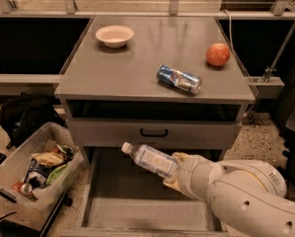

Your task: Pick blue plastic bottle from middle drawer and place on counter

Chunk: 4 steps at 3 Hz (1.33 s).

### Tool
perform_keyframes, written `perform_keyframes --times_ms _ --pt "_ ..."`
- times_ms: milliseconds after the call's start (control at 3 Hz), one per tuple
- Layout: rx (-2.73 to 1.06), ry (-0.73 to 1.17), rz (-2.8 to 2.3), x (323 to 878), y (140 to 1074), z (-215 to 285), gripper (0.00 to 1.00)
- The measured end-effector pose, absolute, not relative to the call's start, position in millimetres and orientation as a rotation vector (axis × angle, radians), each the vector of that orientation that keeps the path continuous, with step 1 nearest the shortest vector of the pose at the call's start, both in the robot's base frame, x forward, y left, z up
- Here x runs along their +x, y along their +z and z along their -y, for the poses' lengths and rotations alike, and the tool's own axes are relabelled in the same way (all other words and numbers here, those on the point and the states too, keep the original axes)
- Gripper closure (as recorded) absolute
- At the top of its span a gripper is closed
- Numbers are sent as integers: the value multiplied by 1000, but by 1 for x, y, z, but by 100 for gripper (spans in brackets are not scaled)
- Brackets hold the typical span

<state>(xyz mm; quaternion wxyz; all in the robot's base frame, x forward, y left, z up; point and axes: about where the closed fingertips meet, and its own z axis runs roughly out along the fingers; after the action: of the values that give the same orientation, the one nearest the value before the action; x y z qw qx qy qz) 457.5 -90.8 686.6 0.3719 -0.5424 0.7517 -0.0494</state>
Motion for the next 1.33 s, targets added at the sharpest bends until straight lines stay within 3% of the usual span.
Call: perform_keyframes --times_ms 667,1333 --pt "-1237 -191 -1873 495 749 110 100" --pt "-1024 -314 -1637 542 923 117 100"
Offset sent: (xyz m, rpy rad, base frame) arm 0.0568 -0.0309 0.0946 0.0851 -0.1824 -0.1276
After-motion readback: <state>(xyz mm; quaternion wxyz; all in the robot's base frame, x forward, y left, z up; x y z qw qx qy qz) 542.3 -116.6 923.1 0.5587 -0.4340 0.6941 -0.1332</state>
